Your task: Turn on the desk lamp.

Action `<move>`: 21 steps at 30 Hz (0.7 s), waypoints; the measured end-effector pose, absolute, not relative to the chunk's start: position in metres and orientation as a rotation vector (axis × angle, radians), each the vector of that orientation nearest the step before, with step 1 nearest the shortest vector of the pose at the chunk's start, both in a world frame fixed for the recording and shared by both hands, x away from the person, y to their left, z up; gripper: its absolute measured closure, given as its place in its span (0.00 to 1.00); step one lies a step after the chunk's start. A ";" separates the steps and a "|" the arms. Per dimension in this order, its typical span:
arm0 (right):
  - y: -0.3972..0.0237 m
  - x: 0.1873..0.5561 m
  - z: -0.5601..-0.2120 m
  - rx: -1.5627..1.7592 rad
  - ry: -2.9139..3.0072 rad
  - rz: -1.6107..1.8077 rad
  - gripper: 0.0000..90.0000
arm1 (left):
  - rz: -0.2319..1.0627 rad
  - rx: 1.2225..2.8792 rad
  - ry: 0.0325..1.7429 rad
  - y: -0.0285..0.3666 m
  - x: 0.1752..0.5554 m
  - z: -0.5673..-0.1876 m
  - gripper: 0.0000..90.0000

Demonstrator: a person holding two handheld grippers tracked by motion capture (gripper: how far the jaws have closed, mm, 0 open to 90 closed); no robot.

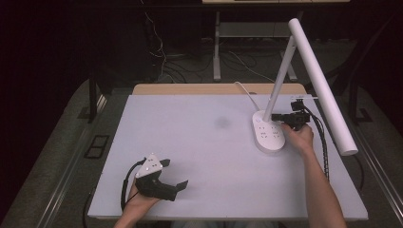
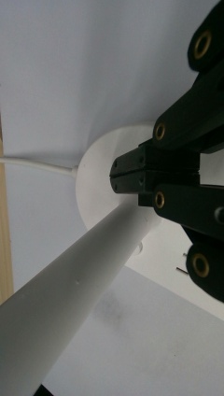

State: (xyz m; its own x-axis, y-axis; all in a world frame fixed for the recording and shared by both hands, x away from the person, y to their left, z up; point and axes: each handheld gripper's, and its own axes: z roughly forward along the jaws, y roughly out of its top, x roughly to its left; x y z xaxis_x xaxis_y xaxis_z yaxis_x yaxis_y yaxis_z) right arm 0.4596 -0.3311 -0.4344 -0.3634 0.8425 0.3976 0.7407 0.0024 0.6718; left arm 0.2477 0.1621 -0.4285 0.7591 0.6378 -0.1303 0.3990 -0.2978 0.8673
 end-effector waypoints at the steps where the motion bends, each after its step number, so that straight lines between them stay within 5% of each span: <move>1: -0.331 0.460 -0.434 1.700 2.134 1.298 1.00 | 0.291 1.930 0.790 0.162 0.248 -0.429 0.00; 21: -0.336 0.452 -0.417 1.667 2.161 1.296 0.99 | 0.291 1.926 0.795 0.162 0.249 -0.429 0.00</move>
State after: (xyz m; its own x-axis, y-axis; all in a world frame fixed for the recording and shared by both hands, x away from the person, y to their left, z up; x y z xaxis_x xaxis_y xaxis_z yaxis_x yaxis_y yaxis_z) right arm 0.4520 -0.3361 -0.4170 -0.3861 0.8378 0.3861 0.7352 0.0267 0.6773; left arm 0.2486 0.1618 -0.4288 0.7557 0.6410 -0.1346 0.4026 -0.2925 0.8674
